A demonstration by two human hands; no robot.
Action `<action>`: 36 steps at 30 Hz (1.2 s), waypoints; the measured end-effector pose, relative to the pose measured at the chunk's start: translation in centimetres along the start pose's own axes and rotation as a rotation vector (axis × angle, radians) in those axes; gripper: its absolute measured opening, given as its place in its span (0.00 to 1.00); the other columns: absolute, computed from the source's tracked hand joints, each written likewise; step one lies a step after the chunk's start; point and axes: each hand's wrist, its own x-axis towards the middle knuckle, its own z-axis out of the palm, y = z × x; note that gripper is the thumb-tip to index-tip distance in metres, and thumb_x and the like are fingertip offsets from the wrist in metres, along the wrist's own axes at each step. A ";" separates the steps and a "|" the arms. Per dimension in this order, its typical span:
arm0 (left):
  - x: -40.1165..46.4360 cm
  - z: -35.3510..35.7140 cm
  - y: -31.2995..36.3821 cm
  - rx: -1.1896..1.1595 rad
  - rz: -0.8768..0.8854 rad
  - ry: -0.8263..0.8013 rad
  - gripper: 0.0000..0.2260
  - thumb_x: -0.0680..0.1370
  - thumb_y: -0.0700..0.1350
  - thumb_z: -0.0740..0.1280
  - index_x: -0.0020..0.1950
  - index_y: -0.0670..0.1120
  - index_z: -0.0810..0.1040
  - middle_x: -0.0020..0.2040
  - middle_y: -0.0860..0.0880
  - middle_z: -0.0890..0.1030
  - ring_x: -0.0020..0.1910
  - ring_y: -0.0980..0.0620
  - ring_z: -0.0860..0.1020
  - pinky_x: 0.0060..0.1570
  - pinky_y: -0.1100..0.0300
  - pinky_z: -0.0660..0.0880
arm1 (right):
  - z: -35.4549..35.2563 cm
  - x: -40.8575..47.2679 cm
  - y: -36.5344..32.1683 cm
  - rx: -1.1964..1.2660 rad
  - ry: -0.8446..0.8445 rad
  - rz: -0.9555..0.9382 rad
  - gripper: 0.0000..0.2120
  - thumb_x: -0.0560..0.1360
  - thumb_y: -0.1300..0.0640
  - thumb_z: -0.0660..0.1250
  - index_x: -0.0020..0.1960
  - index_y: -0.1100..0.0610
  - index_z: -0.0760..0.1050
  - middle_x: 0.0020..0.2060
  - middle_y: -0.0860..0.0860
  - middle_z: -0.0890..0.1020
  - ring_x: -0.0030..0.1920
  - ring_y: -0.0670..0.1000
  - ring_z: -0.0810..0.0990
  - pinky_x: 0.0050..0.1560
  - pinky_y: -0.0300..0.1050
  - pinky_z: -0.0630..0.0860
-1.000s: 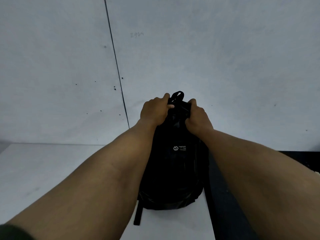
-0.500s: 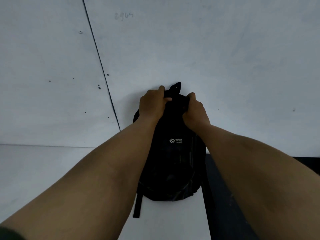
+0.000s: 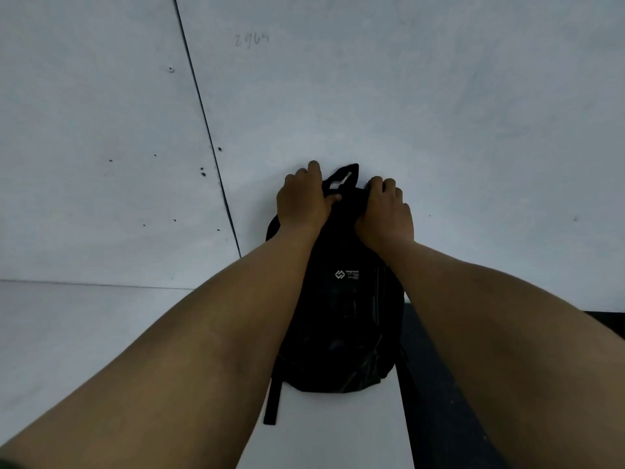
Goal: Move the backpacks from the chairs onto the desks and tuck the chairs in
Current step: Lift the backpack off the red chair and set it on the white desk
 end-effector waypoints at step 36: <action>-19.1 -4.9 -1.2 0.051 0.112 -0.730 0.07 0.76 0.41 0.63 0.49 0.43 0.80 0.49 0.41 0.81 0.48 0.41 0.80 0.48 0.51 0.78 | 2.0 -17.7 -3.2 -0.103 -0.759 -0.126 0.19 0.79 0.53 0.58 0.65 0.57 0.76 0.61 0.58 0.79 0.61 0.60 0.78 0.62 0.52 0.74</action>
